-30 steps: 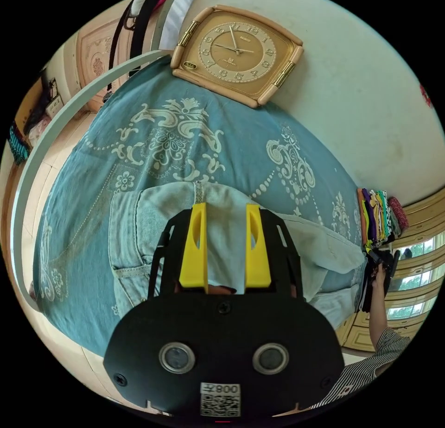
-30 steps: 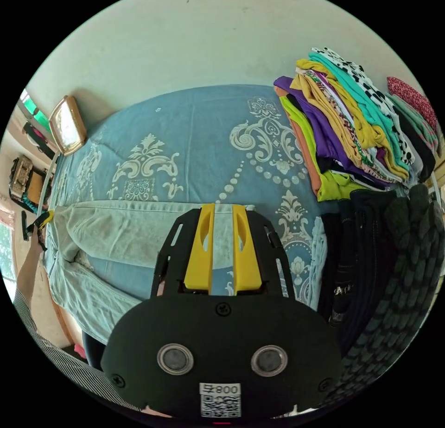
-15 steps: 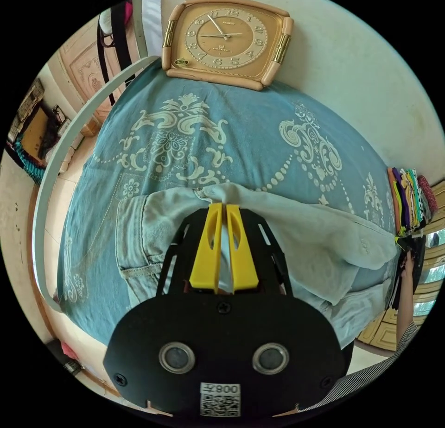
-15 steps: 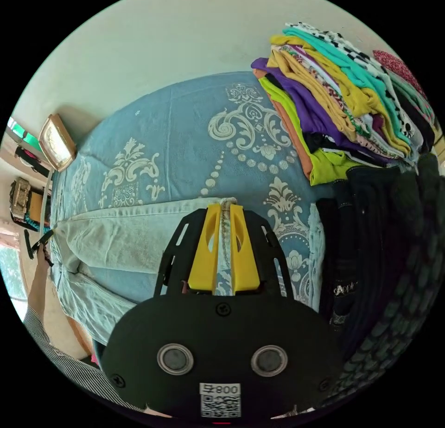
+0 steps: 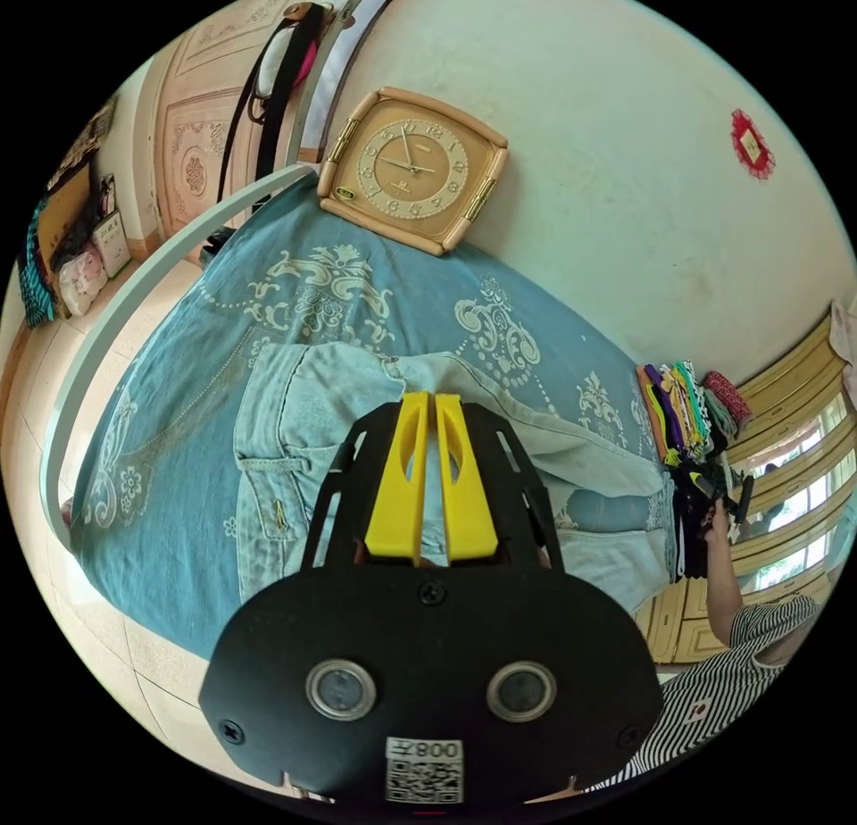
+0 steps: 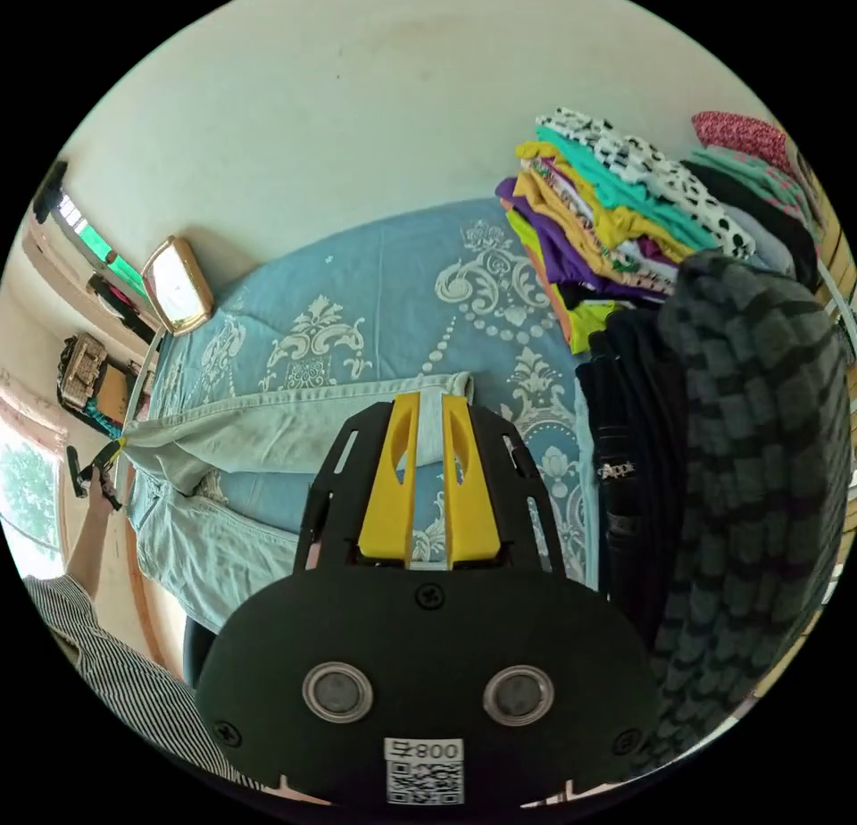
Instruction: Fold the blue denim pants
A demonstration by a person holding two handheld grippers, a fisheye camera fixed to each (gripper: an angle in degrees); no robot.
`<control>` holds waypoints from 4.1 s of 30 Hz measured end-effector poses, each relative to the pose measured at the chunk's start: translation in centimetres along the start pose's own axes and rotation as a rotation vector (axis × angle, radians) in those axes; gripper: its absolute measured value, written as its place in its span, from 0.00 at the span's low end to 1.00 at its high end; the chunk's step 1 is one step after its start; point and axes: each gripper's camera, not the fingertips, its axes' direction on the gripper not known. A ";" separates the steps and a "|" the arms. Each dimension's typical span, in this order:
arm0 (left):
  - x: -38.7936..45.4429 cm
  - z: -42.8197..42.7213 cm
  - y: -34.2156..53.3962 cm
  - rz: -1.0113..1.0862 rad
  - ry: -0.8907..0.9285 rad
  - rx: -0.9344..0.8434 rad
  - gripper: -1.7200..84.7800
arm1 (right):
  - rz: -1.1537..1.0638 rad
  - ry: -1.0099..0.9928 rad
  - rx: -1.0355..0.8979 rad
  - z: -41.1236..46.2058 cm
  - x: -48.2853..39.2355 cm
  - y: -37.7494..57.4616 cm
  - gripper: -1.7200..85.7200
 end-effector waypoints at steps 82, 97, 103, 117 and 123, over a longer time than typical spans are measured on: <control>-17.5 11.9 16.9 -0.357 -0.039 0.143 0.15 | 0.010 0.125 -0.232 10.6 1.2 -8.7 0.07; -15.3 8.9 20.8 -0.226 0.137 0.191 0.06 | 0.058 0.283 -0.249 11.7 0.4 -11.1 0.06; -12.8 6.4 20.8 -0.155 0.131 0.235 0.05 | -0.016 0.337 -0.304 10.5 -1.9 -11.8 0.02; -15.5 5.5 27.2 -0.283 0.038 0.161 0.12 | 0.035 0.205 -0.244 5.9 -3.7 -11.1 0.11; -16.3 4.2 29.4 -0.282 -0.013 0.081 0.13 | 0.044 0.226 -0.297 6.6 -5.8 -11.7 0.07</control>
